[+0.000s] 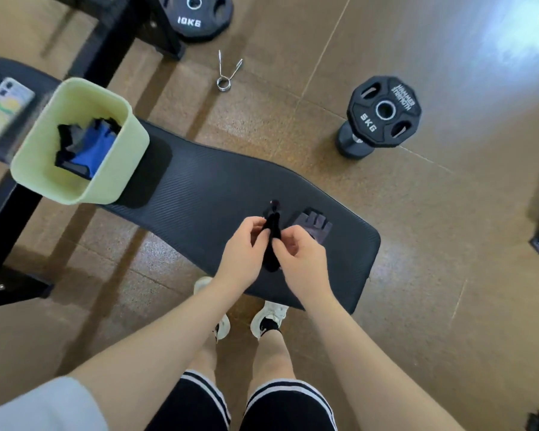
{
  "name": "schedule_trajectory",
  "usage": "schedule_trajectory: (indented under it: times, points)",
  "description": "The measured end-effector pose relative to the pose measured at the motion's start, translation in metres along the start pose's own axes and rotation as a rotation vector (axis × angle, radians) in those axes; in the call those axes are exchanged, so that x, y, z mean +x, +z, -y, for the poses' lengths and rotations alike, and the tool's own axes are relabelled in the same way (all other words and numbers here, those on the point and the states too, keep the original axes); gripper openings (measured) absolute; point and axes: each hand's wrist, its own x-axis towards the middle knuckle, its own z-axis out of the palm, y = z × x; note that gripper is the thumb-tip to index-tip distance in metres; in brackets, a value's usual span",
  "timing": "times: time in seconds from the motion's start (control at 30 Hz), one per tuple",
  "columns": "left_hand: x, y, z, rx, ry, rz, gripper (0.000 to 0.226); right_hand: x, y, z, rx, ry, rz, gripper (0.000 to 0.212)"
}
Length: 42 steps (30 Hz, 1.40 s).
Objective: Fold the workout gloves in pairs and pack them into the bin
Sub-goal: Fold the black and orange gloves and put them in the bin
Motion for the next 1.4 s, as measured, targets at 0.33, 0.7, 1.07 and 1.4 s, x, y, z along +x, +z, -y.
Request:
schedule_trajectory:
  times: [0.33,0.7,1.07,1.4]
  points:
    - [-0.026,-0.001,-0.014,-0.119,-0.060,-0.061,0.025,-0.012,-0.003,0.012,-0.253,-0.108,0.029,0.019]
    - [-0.039,-0.001,-0.026,-0.344,-0.015,-0.128,0.019,-0.027,-0.017,0.008,-0.252,-0.400,0.171,0.031]
    - [-0.023,-0.077,-0.031,0.030,0.190,-0.230,0.017,0.004,-0.057,0.048,-0.193,-0.379,0.147,0.052]
    - [-0.013,-0.156,-0.008,-0.322,0.178,-0.353,0.024,0.067,0.012,0.115,-0.384,-0.223,0.573,0.007]
